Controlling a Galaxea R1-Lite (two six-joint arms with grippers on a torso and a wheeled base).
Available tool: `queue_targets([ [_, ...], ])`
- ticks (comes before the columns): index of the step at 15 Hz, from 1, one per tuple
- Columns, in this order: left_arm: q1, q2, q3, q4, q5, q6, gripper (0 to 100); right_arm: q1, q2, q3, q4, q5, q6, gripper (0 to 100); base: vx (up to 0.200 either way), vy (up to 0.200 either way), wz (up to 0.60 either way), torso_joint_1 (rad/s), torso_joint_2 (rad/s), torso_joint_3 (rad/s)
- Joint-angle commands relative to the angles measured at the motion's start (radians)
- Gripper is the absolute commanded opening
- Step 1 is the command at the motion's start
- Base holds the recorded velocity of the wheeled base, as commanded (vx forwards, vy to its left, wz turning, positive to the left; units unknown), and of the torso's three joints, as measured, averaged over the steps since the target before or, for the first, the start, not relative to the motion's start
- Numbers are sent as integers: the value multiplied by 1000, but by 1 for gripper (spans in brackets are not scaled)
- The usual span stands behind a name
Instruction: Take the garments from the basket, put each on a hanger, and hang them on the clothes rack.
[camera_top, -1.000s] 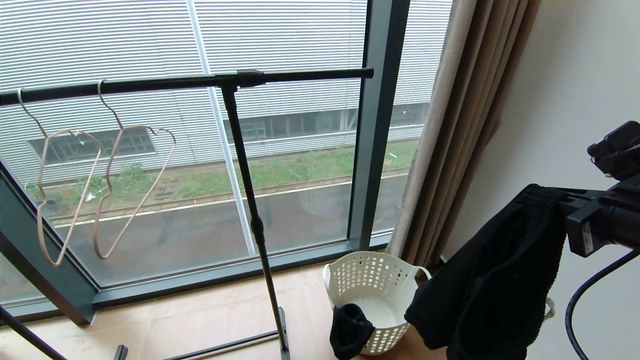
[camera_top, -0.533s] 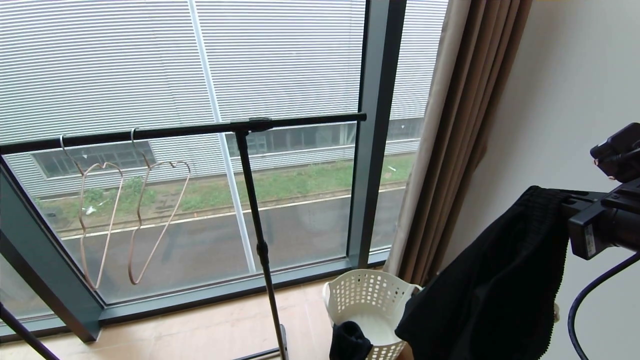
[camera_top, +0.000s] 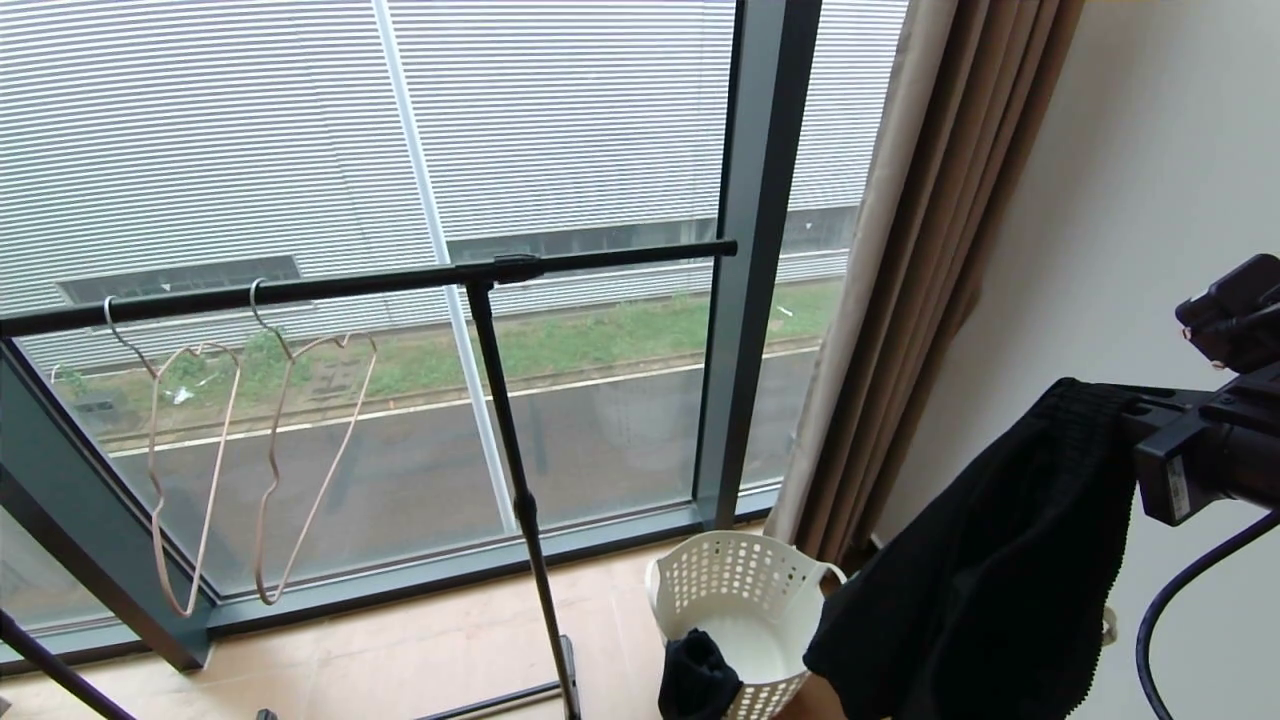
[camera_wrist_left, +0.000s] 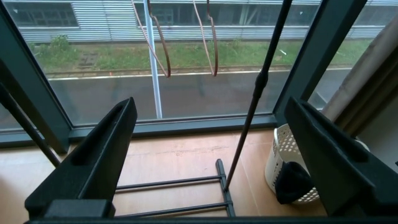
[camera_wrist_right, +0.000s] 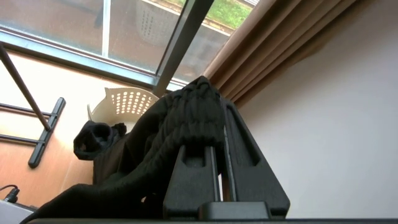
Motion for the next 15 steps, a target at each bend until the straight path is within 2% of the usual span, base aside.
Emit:
queue_targets([
  [1, 0, 1, 0, 0, 1, 0, 100, 0, -2, 2, -1, 2, 0, 0, 0, 0, 0, 173, -354, -212],
  [5, 0, 1, 0, 0, 1, 0, 100, 0, -15, 19, -4, 3, -32, 0, 0, 0, 0, 87, -180, -217],
  [15, 0, 1, 0, -1, 4, 0, 100, 0, -14, 22, -4, 3, -32, 0, 0, 0, 0, 4, -1, -37],
])
